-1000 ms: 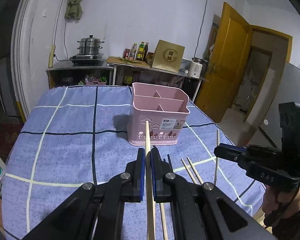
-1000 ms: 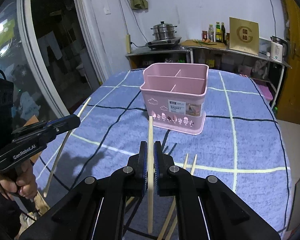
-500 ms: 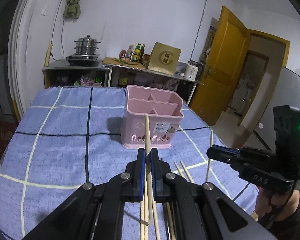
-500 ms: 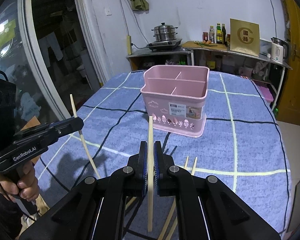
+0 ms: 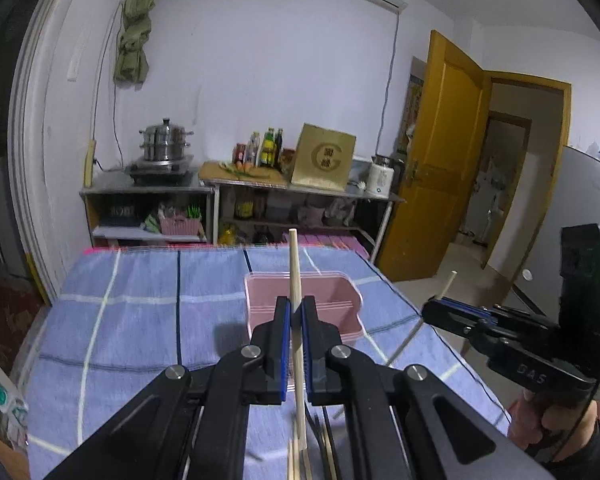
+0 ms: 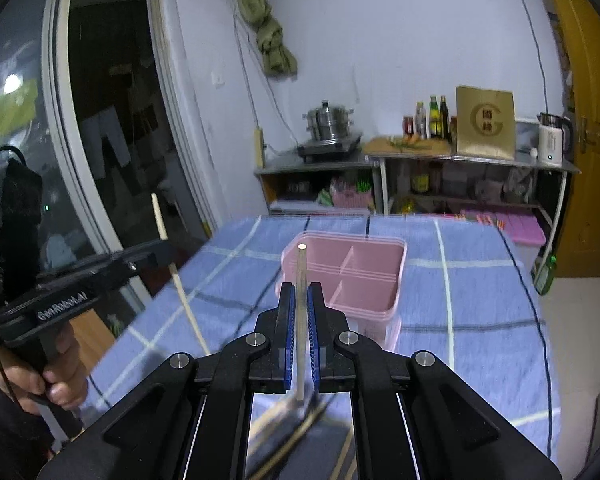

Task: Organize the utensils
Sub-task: 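Lift both held chopsticks upright and carry them over the pink basket, then open the left tool over the basket while the right tool releases its chopstick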

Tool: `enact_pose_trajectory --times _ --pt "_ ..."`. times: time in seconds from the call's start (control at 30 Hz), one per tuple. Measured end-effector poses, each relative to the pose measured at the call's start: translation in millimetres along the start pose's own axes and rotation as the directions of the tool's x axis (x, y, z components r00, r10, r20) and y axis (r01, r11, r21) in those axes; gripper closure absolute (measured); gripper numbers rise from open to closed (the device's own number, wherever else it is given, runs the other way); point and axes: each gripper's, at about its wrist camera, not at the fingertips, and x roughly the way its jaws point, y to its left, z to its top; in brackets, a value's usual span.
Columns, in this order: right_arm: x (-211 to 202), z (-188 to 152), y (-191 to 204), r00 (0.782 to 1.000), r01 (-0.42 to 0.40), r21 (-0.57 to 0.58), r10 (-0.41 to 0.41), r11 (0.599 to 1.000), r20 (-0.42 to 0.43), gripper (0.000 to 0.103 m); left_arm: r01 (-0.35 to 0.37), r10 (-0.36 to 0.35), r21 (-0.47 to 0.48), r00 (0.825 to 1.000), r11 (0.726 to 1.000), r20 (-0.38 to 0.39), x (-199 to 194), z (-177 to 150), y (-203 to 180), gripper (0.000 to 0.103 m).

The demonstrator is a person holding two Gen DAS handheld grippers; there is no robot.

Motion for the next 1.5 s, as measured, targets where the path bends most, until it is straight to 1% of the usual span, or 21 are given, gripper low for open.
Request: enact_pose_trajectory --times 0.07,0.13,0.23,0.33,0.47,0.6,0.77,0.93,1.13,1.23,1.3,1.33,1.4,1.5 --pt "4 13 -2 1.000 0.006 0.001 -0.006 1.000 0.020 0.097 0.005 -0.005 -0.004 1.000 1.000 0.014 9 16 1 0.098" --pt "9 27 -5 0.999 0.012 0.003 -0.012 1.000 0.043 0.097 -0.011 0.011 0.001 1.000 1.000 0.029 20 32 3 0.098" --pt "18 40 -9 0.998 0.015 0.011 -0.015 1.000 0.064 0.097 -0.024 0.024 0.003 0.999 1.000 0.048 37 50 5 0.098" --pt "30 50 -14 0.997 0.017 0.020 -0.018 1.000 0.075 0.097 -0.027 0.027 -0.007 0.998 1.000 0.057 56 63 9 0.098" --pt "45 59 -19 0.996 0.011 0.032 -0.014 0.999 0.089 0.097 -0.036 0.036 -0.004 0.997 0.999 0.067 80 68 16 0.098" --pt "65 56 -24 0.997 0.006 0.042 -0.009 0.999 0.078 0.097 -0.043 0.043 -0.002 0.998 0.999 0.055 103 60 23 0.098" --pt "92 38 -33 1.000 0.000 0.061 -0.002 0.998 0.026 0.097 -0.055 0.055 -0.006 0.998 0.998 0.013 129 40 34 0.098" --pt "111 21 -39 1.000 -0.005 0.071 0.007 0.997 -0.024 0.097 -0.065 0.064 -0.012 0.998 0.998 -0.026 145 24 42 0.098" --pt "118 14 -41 0.998 -0.007 0.076 0.012 0.997 -0.064 0.097 -0.082 0.081 -0.021 0.995 0.996 -0.066 153 10 47 0.096" --pt "116 13 -39 0.997 0.004 0.071 0.002 0.997 -0.076 0.097 -0.084 0.081 -0.031 0.993 0.996 -0.083 153 6 49 0.090" --pt "109 13 -37 0.998 0.011 0.063 -0.007 0.998 -0.068 0.095 -0.084 0.081 -0.035 0.993 0.996 -0.084 150 5 49 0.083" --pt "107 14 -37 0.998 0.011 0.062 -0.007 0.998 -0.066 0.092 -0.078 0.075 -0.041 0.994 0.996 -0.080 146 4 50 0.082" --pt "99 13 -36 0.998 0.010 0.058 -0.007 0.998 -0.057 0.088 -0.075 0.072 -0.047 0.995 0.996 -0.072 137 1 50 0.078" --pt "84 10 -37 0.999 0.009 0.062 -0.006 0.998 -0.037 0.088 -0.080 0.077 -0.039 0.995 0.996 -0.061 121 -4 46 0.075"
